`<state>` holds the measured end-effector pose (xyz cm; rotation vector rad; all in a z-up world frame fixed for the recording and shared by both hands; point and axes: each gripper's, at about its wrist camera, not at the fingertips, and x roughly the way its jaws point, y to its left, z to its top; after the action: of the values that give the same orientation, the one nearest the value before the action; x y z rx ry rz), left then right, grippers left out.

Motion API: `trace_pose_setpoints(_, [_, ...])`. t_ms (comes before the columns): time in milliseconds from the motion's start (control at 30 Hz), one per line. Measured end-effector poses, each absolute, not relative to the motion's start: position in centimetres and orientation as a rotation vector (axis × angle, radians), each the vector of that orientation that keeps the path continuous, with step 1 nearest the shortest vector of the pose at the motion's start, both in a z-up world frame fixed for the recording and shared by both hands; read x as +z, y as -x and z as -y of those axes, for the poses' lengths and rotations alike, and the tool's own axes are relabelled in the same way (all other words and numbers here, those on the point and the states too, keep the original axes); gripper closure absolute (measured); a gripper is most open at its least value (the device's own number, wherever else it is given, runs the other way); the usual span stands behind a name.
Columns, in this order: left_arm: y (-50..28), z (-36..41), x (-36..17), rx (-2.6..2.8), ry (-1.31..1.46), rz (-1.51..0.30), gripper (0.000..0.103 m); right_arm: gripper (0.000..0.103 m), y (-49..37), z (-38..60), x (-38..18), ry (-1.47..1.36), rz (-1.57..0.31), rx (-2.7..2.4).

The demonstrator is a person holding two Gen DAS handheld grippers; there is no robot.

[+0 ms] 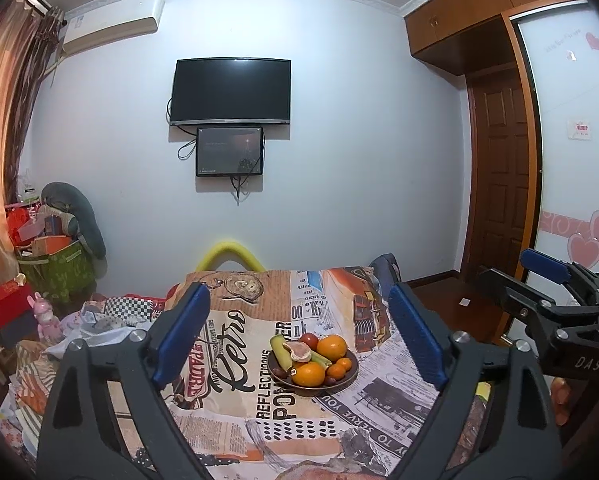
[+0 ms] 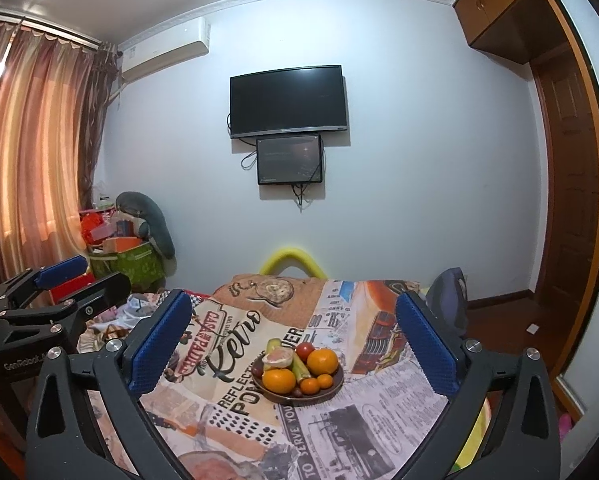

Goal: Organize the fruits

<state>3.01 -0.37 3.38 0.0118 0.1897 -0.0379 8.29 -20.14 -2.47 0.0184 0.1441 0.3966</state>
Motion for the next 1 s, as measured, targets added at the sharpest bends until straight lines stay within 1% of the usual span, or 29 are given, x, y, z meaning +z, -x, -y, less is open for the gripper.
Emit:
trace_pose_setpoints(200, [-2.88,0.24,3.11,-0.043,-0.006,-0.192,0.006,0.000,-8.06,19.88,-2.58,-0.006,-0.145,0.395])
trace_pose_setpoints(267, [-2.88,0.13,3.10,-0.043,-0.001,-0.191,0.002,0.000,-8.05,19.79,-2.61,-0.004,-0.145,0.393])
trace_pose_setpoints(300, [-2.89,0.05,3.11,-0.042,0.003,-0.190,0.001,0.000,-8.01,19.78,-2.59,-0.003,-0.144,0.393])
trace_pose_setpoints(1000, [-2.80,0.13,3.22,-0.040,0.013,-0.190,0.000,0.000,-7.78,19.89,-2.43,-0.017,-0.147,0.400])
